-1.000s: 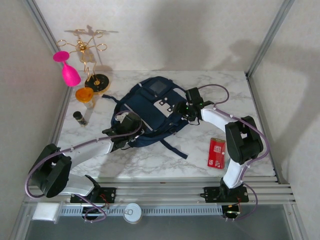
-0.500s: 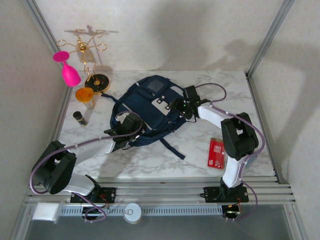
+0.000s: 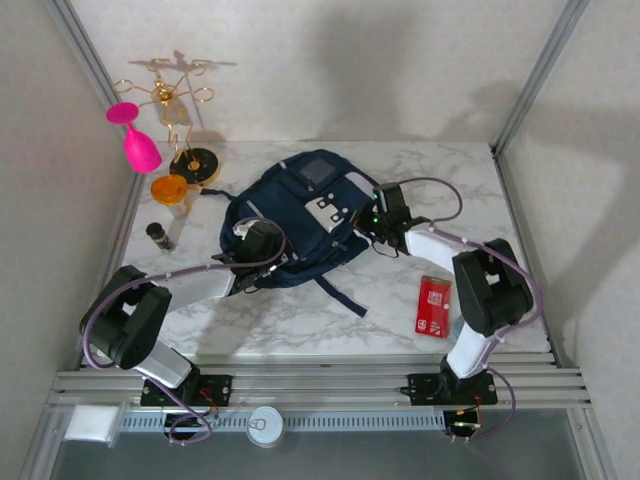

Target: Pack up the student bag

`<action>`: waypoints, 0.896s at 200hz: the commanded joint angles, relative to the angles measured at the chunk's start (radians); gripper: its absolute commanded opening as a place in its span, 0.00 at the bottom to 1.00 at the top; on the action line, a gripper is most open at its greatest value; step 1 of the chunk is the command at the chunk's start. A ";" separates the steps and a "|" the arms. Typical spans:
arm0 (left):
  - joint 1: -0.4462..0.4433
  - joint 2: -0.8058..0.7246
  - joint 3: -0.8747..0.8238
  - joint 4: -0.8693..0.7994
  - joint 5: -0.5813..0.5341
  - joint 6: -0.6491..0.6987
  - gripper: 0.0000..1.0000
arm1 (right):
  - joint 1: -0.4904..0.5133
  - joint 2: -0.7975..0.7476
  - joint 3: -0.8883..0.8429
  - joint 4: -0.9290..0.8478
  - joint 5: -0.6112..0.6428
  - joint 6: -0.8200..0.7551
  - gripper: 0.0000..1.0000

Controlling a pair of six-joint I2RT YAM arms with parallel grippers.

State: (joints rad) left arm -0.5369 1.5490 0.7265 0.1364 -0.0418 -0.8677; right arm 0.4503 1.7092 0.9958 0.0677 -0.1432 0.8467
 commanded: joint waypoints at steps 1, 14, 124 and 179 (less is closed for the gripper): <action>0.056 0.072 0.040 0.174 0.080 0.093 0.48 | 0.030 -0.084 -0.102 0.065 -0.083 0.014 0.01; 0.079 0.112 0.086 0.178 0.117 0.126 0.49 | 0.033 -0.129 -0.154 0.109 -0.098 0.049 0.00; -0.116 -0.232 0.150 -0.351 -0.040 -0.018 0.64 | 0.092 -0.362 -0.378 0.375 0.007 0.233 0.00; -0.385 -0.056 0.379 -0.645 -0.175 -0.057 0.60 | 0.093 -0.354 -0.404 0.462 0.011 0.261 0.00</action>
State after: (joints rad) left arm -0.8585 1.3968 0.9791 -0.2829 -0.0887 -0.8967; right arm 0.5308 1.3842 0.5957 0.3935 -0.1307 1.0935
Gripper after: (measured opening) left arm 0.614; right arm 0.059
